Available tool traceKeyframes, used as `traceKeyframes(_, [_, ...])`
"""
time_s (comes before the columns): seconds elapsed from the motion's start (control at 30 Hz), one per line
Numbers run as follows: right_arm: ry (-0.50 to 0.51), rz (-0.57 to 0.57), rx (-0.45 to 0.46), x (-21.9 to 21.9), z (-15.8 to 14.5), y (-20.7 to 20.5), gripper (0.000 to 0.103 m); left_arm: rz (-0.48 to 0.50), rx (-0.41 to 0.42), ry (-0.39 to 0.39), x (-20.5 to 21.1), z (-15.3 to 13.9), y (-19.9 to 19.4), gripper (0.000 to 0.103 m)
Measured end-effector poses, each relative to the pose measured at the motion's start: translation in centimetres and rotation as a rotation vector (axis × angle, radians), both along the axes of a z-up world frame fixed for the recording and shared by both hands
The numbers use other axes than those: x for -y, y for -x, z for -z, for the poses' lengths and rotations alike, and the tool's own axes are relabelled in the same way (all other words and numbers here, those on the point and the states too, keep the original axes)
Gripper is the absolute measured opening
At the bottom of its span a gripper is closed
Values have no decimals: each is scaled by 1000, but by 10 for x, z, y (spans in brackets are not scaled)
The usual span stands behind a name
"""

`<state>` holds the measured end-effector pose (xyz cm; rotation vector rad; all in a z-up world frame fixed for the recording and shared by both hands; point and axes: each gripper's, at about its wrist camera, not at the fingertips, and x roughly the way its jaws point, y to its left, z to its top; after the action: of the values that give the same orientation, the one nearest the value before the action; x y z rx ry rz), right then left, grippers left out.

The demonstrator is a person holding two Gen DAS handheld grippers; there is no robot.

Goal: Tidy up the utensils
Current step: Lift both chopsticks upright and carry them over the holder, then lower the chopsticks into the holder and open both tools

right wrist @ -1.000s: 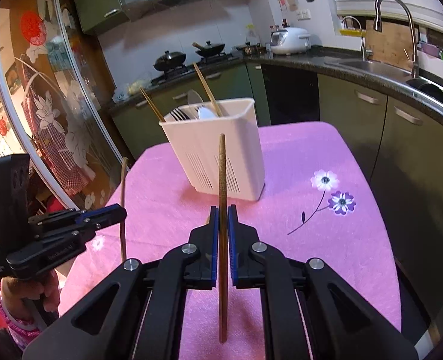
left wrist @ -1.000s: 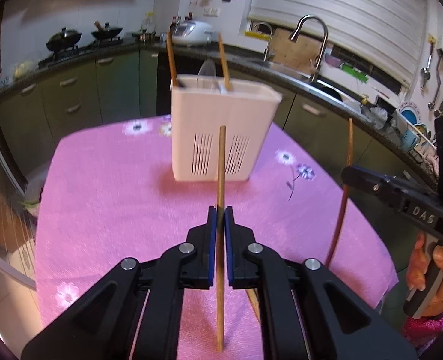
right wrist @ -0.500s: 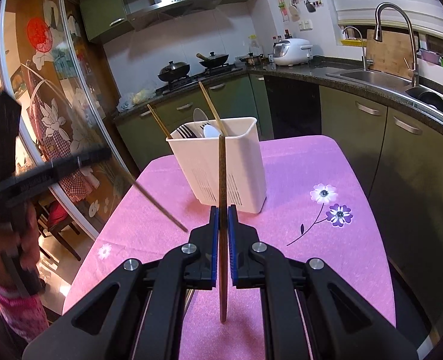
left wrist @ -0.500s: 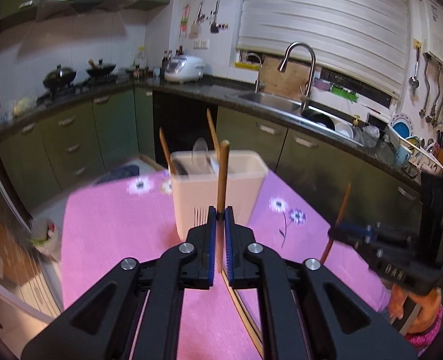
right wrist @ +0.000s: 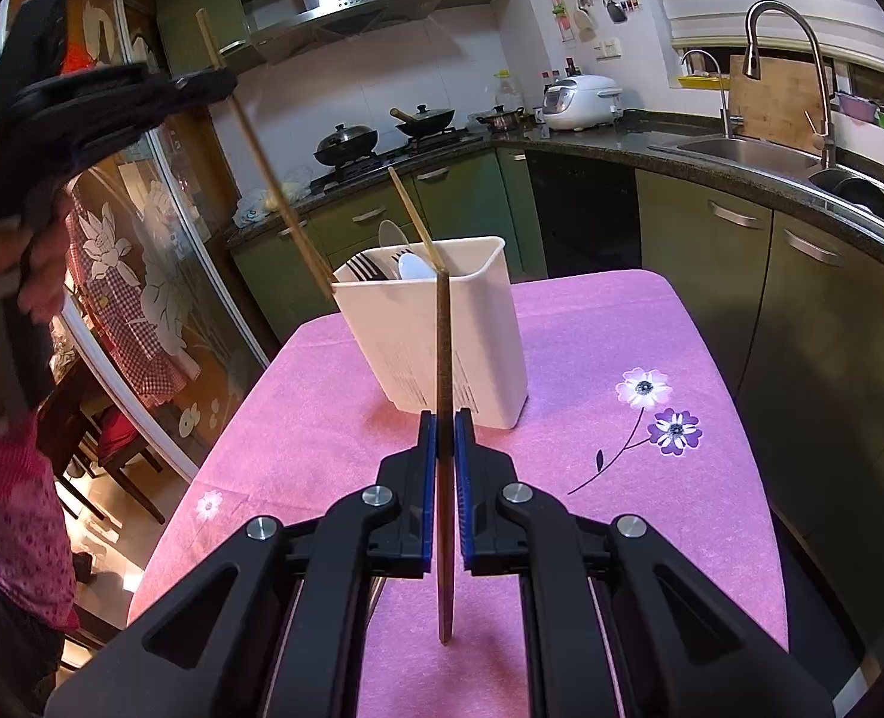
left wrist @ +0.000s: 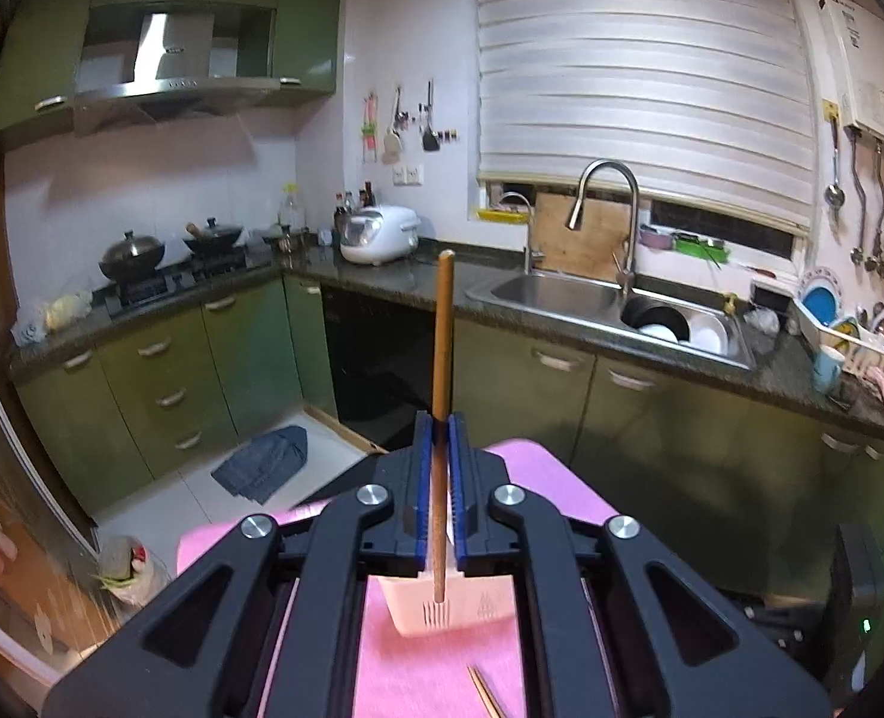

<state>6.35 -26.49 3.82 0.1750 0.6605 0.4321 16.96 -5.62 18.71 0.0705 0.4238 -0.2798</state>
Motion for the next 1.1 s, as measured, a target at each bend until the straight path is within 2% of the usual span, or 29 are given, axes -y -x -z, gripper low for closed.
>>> traceKeyframes(0.2, [1, -1, -2, 1, 0, -2, 7, -34, -5, -4, 4, 9, -35, 6])
traceKeyframes(0.37, [-6, -4, 9, 2, -7, -7, 7, -50, -97, -14, 2, 49, -57, 6])
traceKeyframes(0.57, [-1, -7, 93, -5, -43, -20, 7, -55, -176, -49, 1, 99, -59, 6])
traceKeyframes(0.77, [-58, 28, 200, -7, -93, -46, 7, -48, -183, -16, -9, 114, -35, 6])
traceKeyframes(0.93, [-87, 87, 314, -14, -136, -77, 7, -53, -178, -16, -13, 123, 1, 16])
traceKeyframes(1.03, [-71, 135, 354, -21, -149, -103, 7, -41, -213, -15, -14, 139, 23, 16])
traceKeyframes(1.1, [-52, 162, 348, -26, -145, -127, 7, -33, -238, -15, -13, 150, 32, 16])
